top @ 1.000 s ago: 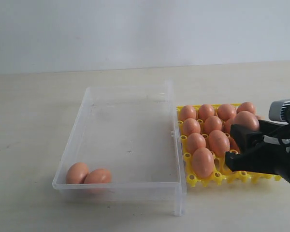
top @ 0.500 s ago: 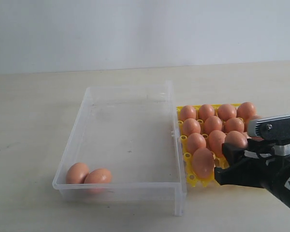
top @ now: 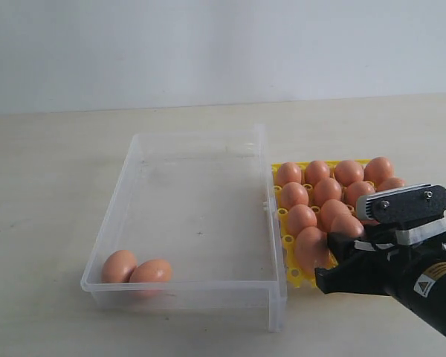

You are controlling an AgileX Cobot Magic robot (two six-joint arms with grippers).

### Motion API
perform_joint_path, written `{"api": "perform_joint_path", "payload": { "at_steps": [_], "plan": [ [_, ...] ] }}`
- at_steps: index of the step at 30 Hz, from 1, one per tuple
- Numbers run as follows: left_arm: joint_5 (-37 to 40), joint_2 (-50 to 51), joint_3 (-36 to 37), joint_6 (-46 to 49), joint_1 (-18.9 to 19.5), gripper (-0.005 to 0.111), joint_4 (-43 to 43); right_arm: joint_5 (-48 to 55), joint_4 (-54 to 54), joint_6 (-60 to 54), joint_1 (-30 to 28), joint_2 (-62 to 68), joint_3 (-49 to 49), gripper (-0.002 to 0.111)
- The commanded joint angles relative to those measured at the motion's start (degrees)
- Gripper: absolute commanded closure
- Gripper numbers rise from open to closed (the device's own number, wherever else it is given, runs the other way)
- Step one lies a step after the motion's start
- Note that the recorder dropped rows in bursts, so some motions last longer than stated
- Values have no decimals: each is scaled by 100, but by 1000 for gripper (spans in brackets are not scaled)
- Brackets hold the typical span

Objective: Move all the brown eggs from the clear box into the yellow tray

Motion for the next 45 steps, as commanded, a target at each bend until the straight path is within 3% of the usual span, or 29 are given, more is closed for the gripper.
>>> {"api": "perform_joint_path", "payload": {
  "at_steps": [1,4,10,12,19,23,28,30,35,39,42,44,45],
  "plan": [
    [-43,-32,-20,9,-4,107,-8,-108,-47,9,-31,52,-33,108],
    [-43,-32,-20,9,-4,107,-8,-108,-59,-18,-31,52,-33,97],
    [-43,-32,-20,9,-4,107,-8,-86,-32,-18,-31,52,-33,44],
    [-43,-32,-20,9,-4,107,-8,-45,-7,-179,-31,18,-33,39],
    [-43,-32,-20,9,-4,107,-8,755,336,-1077,-31,-1032,-33,50],
    [-43,-32,-20,9,-4,107,-8,1551,777,-2136,-31,-2469,-138,71],
    [-43,-32,-20,9,-4,107,-8,2882,1332,-3552,-31,-3831,-987,104],
    [-43,-32,-20,9,-4,107,-8,3448,1368,-3736,-31,-3919,-1554,108],
    [-43,-32,-20,9,-4,107,-8,5897,1135,-2603,-31,-2901,-3280,108],
    [-43,-32,-20,9,-4,107,-8,8494,-862,-376,99,-1278,-4995,108],
    [-43,-32,-20,9,-4,107,-8,9716,-1766,659,258,-184,-6102,108],
    [-43,-32,-20,9,-4,107,-8,10280,-1840,1014,351,495,-6705,108],
    [-43,-32,-20,9,-4,107,-8,10646,-1557,1031,489,1080,-7260,102]
  ]
}}
